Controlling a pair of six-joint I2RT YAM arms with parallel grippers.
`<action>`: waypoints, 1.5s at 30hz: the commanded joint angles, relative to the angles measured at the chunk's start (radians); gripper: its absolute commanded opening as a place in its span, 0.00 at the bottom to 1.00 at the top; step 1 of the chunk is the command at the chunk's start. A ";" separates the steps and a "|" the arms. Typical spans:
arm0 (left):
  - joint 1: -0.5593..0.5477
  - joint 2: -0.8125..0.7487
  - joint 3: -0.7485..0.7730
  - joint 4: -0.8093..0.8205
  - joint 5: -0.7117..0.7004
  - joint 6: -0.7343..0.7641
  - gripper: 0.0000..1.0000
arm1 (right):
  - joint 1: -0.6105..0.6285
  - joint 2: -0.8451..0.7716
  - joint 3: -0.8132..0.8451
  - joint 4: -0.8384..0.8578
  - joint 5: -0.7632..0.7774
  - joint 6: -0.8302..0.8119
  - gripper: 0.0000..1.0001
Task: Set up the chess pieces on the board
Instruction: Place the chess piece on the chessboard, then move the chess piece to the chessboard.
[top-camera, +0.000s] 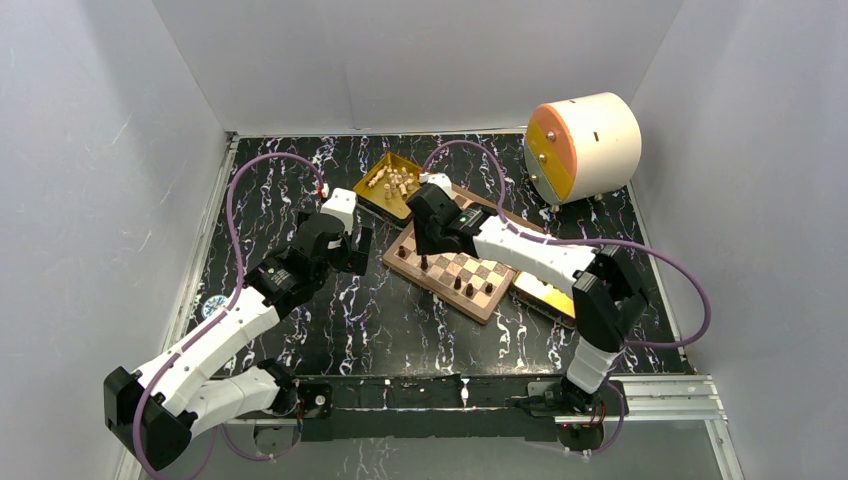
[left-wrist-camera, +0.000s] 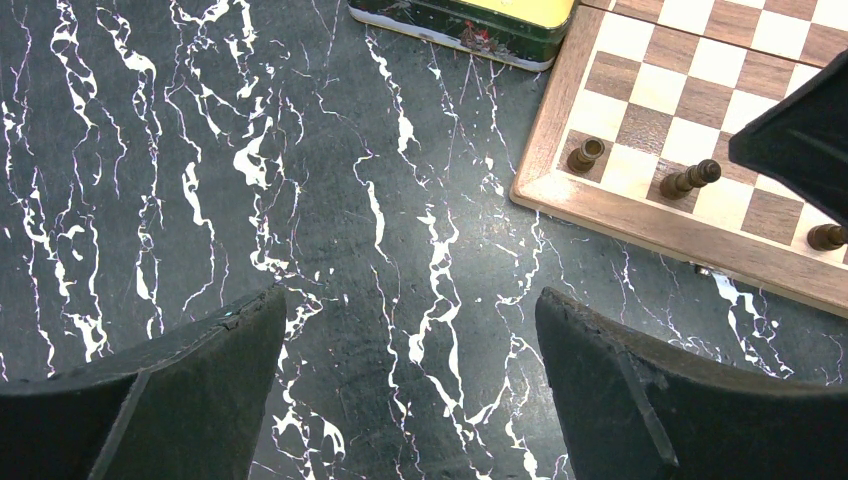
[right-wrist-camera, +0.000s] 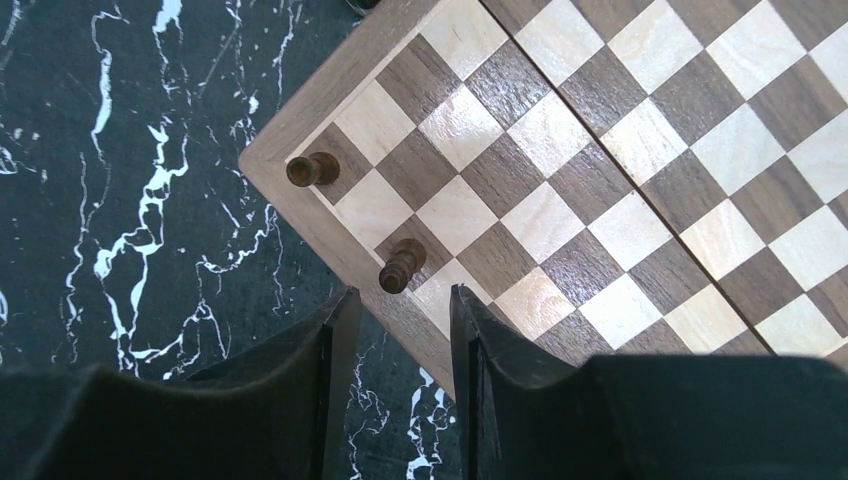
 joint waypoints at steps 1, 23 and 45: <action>-0.002 -0.017 -0.010 0.015 -0.017 0.000 0.92 | -0.005 -0.049 0.026 0.019 -0.002 -0.021 0.46; -0.002 -0.034 -0.015 0.013 -0.029 0.003 0.92 | -0.004 0.120 0.119 -0.015 -0.031 -0.050 0.39; -0.003 -0.054 -0.018 0.011 -0.038 0.003 0.92 | 0.002 0.136 0.132 -0.064 -0.058 -0.038 0.28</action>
